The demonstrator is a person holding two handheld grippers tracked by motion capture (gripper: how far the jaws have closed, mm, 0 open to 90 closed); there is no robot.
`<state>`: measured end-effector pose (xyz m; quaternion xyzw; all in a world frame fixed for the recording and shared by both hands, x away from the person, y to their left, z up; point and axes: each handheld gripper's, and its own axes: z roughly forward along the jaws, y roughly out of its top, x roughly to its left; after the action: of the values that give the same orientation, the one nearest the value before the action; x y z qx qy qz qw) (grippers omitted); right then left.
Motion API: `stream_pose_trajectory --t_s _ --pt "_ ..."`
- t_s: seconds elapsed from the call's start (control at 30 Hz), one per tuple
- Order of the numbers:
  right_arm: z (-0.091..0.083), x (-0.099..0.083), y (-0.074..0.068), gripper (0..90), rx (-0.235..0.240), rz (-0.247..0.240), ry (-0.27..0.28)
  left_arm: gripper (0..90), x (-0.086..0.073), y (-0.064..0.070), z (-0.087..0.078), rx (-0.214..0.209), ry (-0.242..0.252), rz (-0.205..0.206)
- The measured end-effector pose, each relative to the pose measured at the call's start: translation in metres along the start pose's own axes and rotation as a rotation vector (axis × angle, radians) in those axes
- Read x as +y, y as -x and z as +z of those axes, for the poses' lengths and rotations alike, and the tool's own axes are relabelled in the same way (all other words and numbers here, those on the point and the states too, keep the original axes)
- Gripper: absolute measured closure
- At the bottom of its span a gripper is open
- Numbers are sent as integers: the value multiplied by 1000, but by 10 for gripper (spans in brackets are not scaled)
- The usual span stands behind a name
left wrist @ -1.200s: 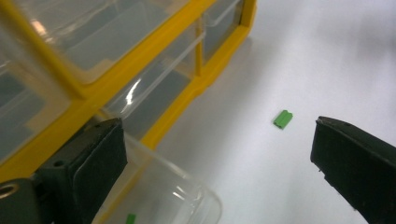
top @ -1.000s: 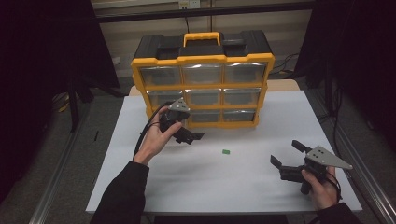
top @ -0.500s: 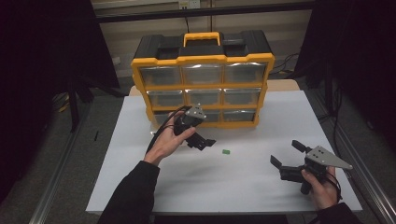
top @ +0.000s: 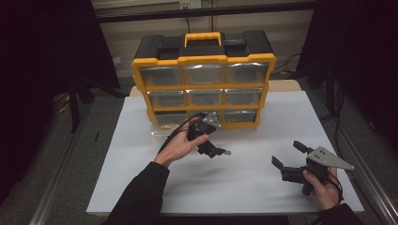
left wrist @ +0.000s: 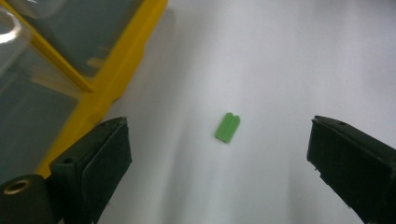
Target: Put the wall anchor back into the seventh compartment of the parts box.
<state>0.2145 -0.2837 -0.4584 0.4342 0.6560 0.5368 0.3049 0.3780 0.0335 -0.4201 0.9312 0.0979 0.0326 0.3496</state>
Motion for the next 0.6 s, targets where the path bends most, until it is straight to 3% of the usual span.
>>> stream_pose_trajectory --t_s 0.1,0.23,0.4,0.6 --pt "0 0 0 9 -1 0 0 37 3 1 1 -50 -9 7" --pt "0 0 0 10 0 0 0 56 7 5 8 -47 -42 10" --pt "0 0 0 9 1 2 0 77 10 6 16 -84 -90 40" --pt "0 0 0 10 1 1 0 154 9 5 29 -76 -132 31"
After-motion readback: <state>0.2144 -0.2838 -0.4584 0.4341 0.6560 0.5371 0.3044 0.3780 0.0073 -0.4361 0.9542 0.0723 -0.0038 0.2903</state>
